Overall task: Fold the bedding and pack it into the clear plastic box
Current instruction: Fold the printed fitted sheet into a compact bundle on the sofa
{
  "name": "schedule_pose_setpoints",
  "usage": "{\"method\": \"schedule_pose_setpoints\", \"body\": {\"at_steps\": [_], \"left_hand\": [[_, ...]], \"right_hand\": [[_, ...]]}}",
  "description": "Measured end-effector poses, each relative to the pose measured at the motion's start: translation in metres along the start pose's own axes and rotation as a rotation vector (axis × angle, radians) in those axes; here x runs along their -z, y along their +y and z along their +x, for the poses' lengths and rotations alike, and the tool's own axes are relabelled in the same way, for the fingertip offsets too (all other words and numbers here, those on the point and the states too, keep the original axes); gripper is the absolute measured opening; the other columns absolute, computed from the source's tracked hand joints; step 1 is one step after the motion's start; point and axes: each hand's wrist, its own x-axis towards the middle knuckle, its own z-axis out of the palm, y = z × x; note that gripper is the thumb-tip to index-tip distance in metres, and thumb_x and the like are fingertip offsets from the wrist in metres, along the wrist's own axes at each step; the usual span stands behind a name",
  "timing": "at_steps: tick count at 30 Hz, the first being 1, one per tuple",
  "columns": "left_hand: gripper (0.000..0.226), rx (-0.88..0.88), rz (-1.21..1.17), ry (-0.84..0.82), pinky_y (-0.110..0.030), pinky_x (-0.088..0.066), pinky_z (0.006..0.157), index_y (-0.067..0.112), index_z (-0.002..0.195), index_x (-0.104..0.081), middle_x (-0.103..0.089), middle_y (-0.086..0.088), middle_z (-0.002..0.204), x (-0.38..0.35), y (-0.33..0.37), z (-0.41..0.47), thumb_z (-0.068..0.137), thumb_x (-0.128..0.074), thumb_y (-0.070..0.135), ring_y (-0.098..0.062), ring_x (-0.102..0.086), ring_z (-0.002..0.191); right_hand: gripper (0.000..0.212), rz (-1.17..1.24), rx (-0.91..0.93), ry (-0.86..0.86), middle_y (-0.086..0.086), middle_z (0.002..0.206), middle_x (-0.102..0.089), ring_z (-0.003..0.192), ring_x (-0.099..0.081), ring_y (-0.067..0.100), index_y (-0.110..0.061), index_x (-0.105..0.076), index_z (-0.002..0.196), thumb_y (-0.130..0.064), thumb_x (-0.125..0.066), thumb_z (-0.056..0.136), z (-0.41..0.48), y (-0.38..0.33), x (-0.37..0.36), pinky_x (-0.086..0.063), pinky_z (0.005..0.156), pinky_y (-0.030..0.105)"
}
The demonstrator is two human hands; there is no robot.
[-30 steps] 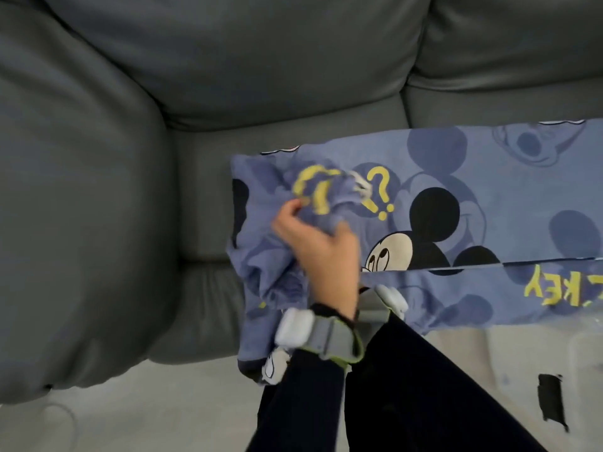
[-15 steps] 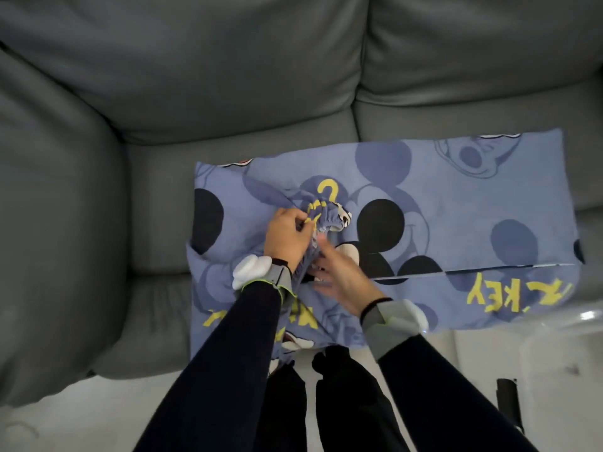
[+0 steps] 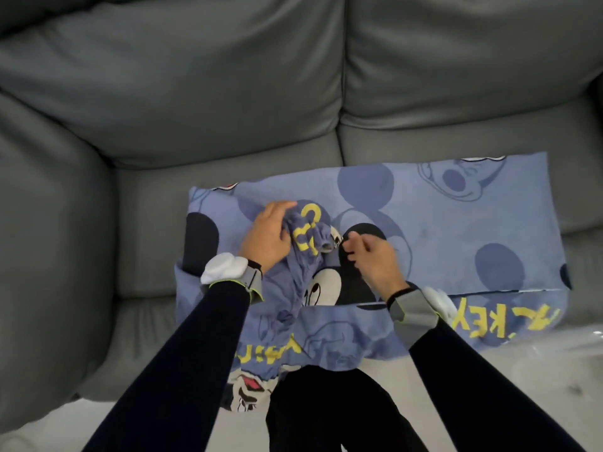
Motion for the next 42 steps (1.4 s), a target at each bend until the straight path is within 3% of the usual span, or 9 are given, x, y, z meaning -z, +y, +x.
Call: {"method": "schedule_pose_setpoints", "body": {"at_steps": [7,11,15,19,23,31,34,37,42], "left_hand": [[0.022,0.220,0.332,0.080,-0.042,-0.045,0.074,0.004,0.104,-0.060,-0.058,-0.020,0.112,0.003,0.027,0.047,0.088,-0.051,0.017,-0.041,-0.060,0.097],[0.059,0.324,0.331,0.003,-0.047,-0.044,0.075,0.016,0.143,-0.031,-0.024,-0.018,0.149,-0.007,0.012,0.068,0.088,-0.052,0.010,-0.048,-0.058,0.101],[0.073,0.406,0.414,0.006,-0.051,-0.045,0.079,0.014,0.147,-0.024,-0.028,-0.021,0.147,-0.024,0.013,0.082,0.083,-0.058,0.006,-0.047,-0.055,0.107],[0.038,0.455,0.431,0.105,-0.052,-0.042,0.087,-0.006,0.122,-0.047,-0.041,-0.033,0.128,-0.022,0.012,0.079,0.089,-0.055,0.011,-0.051,-0.052,0.105],[0.030,0.477,0.286,0.290,-0.051,-0.041,0.090,-0.009,0.116,-0.054,-0.042,-0.034,0.127,-0.023,0.027,0.064,0.092,-0.052,0.010,-0.050,-0.050,0.105],[0.025,0.355,0.186,0.669,-0.037,-0.029,0.095,-0.009,0.108,-0.049,-0.039,-0.035,0.126,0.011,0.074,0.117,0.089,-0.047,0.007,-0.043,-0.046,0.110],[0.042,0.191,0.068,0.528,-0.028,-0.026,0.108,-0.001,0.123,-0.044,-0.029,-0.033,0.140,-0.012,0.065,0.103,0.086,-0.056,0.013,-0.042,-0.035,0.130],[0.052,0.210,0.235,0.422,-0.050,-0.024,0.111,0.008,0.133,-0.046,-0.026,-0.019,0.152,-0.048,0.067,0.075,0.083,-0.054,0.020,-0.039,-0.025,0.140],[0.030,-0.092,0.207,0.272,-0.060,-0.025,0.110,0.016,0.117,-0.062,-0.040,-0.009,0.148,-0.129,0.136,0.025,0.089,-0.049,0.020,-0.034,-0.033,0.136]], "right_hand": [[0.025,-0.345,0.067,0.098,0.019,0.118,-0.061,0.109,-0.059,0.035,-0.005,-0.069,0.105,-0.004,-0.047,0.093,0.051,0.019,0.091,-0.043,0.095,0.032],[0.044,-0.556,0.137,0.151,0.015,0.151,-0.032,0.127,-0.047,0.036,-0.007,-0.056,0.128,0.003,-0.045,0.087,0.096,0.035,0.154,-0.039,0.103,0.040],[0.089,-0.719,0.177,0.027,0.002,0.161,0.008,0.115,-0.054,0.046,-0.029,-0.018,0.151,0.008,-0.049,0.076,0.134,0.044,0.197,-0.048,0.078,0.045],[0.096,-0.819,0.133,0.010,0.012,0.156,-0.018,0.115,-0.055,0.043,-0.032,-0.007,0.151,-0.016,-0.068,0.079,0.164,0.042,0.219,-0.047,0.085,0.050],[0.058,-0.978,-0.008,-0.130,0.025,0.120,-0.061,0.110,-0.058,0.039,-0.003,-0.059,0.117,-0.038,-0.077,0.074,0.188,0.014,0.258,-0.049,0.089,0.041],[0.037,-0.751,0.325,0.389,0.026,0.123,-0.048,0.095,-0.055,0.046,-0.004,-0.059,0.107,-0.027,-0.068,0.079,0.220,-0.055,0.288,-0.042,0.079,0.042],[0.048,-0.613,0.434,0.281,0.025,0.137,-0.034,0.102,-0.056,0.042,-0.006,-0.048,0.121,-0.013,-0.065,0.076,0.211,-0.029,0.281,-0.040,0.082,0.032],[0.068,-0.607,0.390,0.137,0.019,0.156,-0.009,0.118,-0.053,0.042,-0.016,-0.038,0.139,-0.008,-0.063,0.077,0.182,0.028,0.261,-0.048,0.090,0.045],[0.044,-0.503,0.424,0.303,0.019,0.145,-0.037,0.124,-0.047,0.038,-0.008,-0.054,0.122,-0.004,-0.053,0.078,0.103,0.095,0.221,-0.044,0.096,0.047]]}}
